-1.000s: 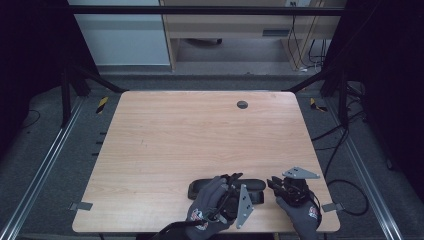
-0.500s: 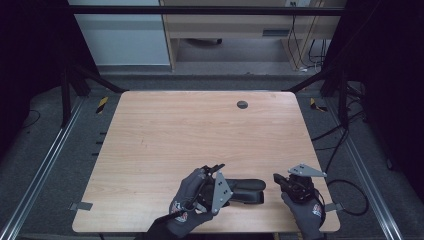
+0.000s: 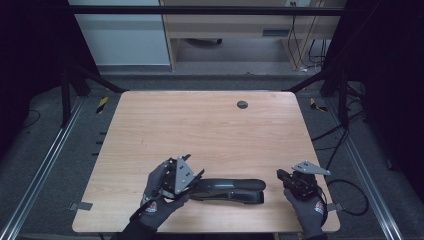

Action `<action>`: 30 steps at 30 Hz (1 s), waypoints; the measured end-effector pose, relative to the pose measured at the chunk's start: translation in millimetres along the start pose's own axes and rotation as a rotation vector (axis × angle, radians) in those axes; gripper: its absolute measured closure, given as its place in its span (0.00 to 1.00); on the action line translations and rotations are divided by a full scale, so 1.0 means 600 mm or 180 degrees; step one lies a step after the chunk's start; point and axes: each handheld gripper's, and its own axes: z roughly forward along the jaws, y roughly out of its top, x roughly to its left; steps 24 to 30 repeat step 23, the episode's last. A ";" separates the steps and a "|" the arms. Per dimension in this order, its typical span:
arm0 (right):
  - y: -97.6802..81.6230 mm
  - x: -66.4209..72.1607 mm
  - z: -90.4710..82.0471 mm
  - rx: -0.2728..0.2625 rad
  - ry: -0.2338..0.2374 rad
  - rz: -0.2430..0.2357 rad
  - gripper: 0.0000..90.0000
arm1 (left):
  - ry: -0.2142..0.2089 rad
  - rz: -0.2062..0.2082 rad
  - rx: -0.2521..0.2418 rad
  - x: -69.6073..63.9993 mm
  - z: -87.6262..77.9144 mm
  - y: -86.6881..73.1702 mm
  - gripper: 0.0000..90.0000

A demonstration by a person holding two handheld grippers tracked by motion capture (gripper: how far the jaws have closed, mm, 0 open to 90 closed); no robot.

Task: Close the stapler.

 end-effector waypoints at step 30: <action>-0.017 -0.034 0.010 0.0124 -0.0348 0.0076 0.58 | 0.0564 -0.0793 0.0596 0.135 -0.020 -0.183 0.43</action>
